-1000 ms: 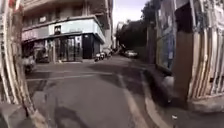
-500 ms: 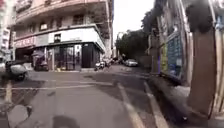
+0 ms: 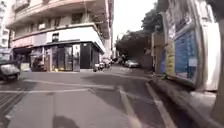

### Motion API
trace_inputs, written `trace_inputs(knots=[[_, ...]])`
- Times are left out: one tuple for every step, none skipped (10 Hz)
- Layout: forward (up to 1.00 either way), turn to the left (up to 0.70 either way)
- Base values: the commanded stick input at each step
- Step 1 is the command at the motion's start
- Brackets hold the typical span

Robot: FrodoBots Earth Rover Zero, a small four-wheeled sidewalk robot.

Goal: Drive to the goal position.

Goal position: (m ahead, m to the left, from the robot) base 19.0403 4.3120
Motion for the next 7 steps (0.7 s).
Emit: trace_inputs(knots=[[0.70, 0.00], [0.70, 0.00], [0.70, 0.00], [0.70, 0.00], [0.59, 0.00], [0.45, 0.00], [0.45, 0.00]])
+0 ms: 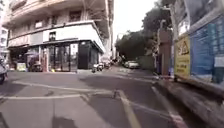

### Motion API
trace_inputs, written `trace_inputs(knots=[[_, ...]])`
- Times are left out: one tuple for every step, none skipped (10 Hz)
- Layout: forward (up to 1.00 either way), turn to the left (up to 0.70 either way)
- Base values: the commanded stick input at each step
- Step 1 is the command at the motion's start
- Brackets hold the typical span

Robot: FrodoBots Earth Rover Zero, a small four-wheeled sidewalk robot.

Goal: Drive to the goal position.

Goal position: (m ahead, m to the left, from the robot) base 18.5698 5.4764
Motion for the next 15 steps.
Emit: trace_inputs(knots=[[0.45, 0.00], [0.45, 0.00], [0.45, 0.00], [0.46, 0.00], [0.66, 0.00], [0.70, 0.00], [0.70, 0.00], [0.70, 0.00], [0.70, 0.00], [0.70, 0.00], [0.70, 0.00], [0.70, 0.00], [0.70, 0.00], [0.70, 0.00], [0.70, 0.00]])
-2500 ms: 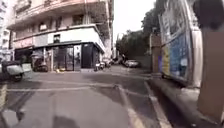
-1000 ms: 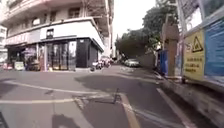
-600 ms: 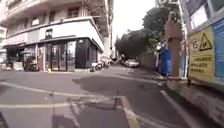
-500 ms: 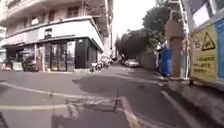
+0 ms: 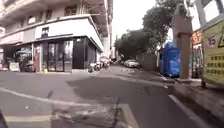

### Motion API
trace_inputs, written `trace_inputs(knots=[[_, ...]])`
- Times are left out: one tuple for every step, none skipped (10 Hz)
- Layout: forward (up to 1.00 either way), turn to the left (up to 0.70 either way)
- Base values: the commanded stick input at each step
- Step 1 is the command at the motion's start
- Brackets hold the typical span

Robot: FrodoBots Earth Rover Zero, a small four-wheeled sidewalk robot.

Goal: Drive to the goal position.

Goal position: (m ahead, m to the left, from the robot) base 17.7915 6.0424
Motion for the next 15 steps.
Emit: trace_inputs(knots=[[0.70, 0.00], [0.70, 0.00], [0.70, 0.00], [0.70, 0.00], [0.70, 0.00], [0.70, 0.00], [0.70, 0.00], [0.70, 0.00], [0.70, 0.00], [0.70, 0.00], [0.70, 0.00], [0.70, 0.00], [0.70, 0.00], [0.70, 0.00], [0.70, 0.00]])
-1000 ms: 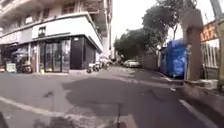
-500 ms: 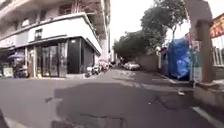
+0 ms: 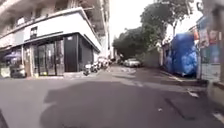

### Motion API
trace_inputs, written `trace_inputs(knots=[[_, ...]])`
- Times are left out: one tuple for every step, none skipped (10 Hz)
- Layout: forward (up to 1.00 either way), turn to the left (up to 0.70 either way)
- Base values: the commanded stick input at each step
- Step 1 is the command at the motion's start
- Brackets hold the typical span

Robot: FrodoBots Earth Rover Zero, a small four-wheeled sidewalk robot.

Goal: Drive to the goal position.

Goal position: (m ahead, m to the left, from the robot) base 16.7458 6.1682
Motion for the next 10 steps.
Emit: trace_inputs(knots=[[0.70, 0.00], [0.70, 0.00], [0.70, 0.00], [0.70, 0.00], [0.70, 0.00], [0.70, 0.00], [0.70, 0.00], [0.70, 0.00], [0.70, 0.00], [0.70, 0.00]])
